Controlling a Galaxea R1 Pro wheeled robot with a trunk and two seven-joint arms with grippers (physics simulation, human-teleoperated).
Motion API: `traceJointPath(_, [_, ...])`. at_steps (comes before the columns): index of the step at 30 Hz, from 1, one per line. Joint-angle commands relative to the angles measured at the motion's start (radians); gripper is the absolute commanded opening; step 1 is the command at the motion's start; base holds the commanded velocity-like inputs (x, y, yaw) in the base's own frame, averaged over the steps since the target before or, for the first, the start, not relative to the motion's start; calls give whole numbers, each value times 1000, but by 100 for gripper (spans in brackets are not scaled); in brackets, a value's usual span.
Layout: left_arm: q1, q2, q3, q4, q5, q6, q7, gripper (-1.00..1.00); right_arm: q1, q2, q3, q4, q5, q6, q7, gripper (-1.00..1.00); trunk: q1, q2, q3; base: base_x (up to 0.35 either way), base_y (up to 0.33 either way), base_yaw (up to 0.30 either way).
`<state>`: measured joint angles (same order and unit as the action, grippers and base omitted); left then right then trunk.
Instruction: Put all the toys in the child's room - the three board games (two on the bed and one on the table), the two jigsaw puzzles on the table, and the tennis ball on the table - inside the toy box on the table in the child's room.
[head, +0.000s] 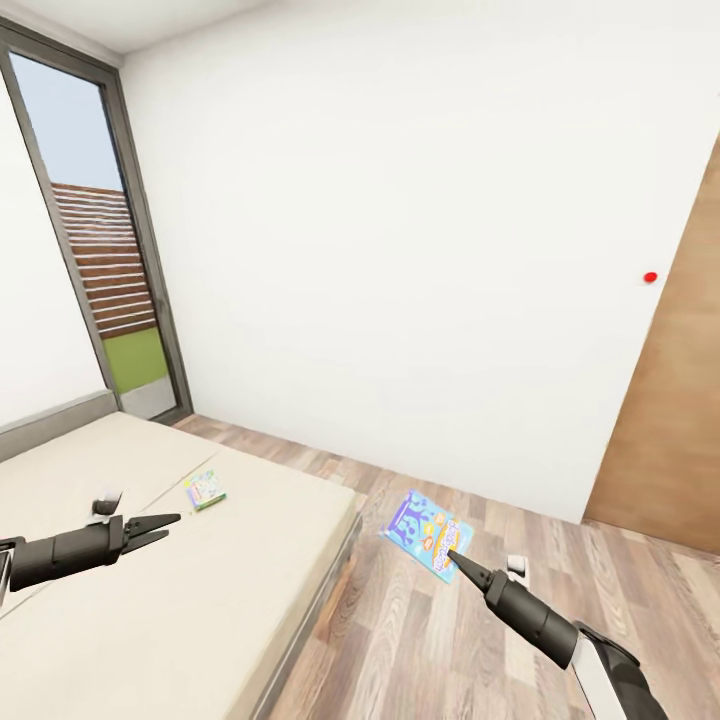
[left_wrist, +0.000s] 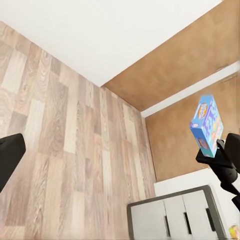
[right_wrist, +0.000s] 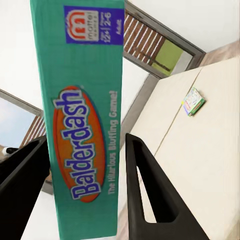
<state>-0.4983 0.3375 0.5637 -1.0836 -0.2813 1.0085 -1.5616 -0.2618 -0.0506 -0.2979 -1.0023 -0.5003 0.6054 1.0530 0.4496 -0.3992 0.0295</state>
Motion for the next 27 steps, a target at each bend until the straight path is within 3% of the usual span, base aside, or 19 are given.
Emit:
traceJointPath(1, [0,0,2,-1,-10,10,-9,100,-1,0,-1,1,-7,8,1,-100,0,-1,0,0,0,-281])
traceJointPath(27, [0,0,1,-1,-11,10,-9,100,-1,0,0,1,-8,8,1,-100,0,-1,16,0,0,-281])
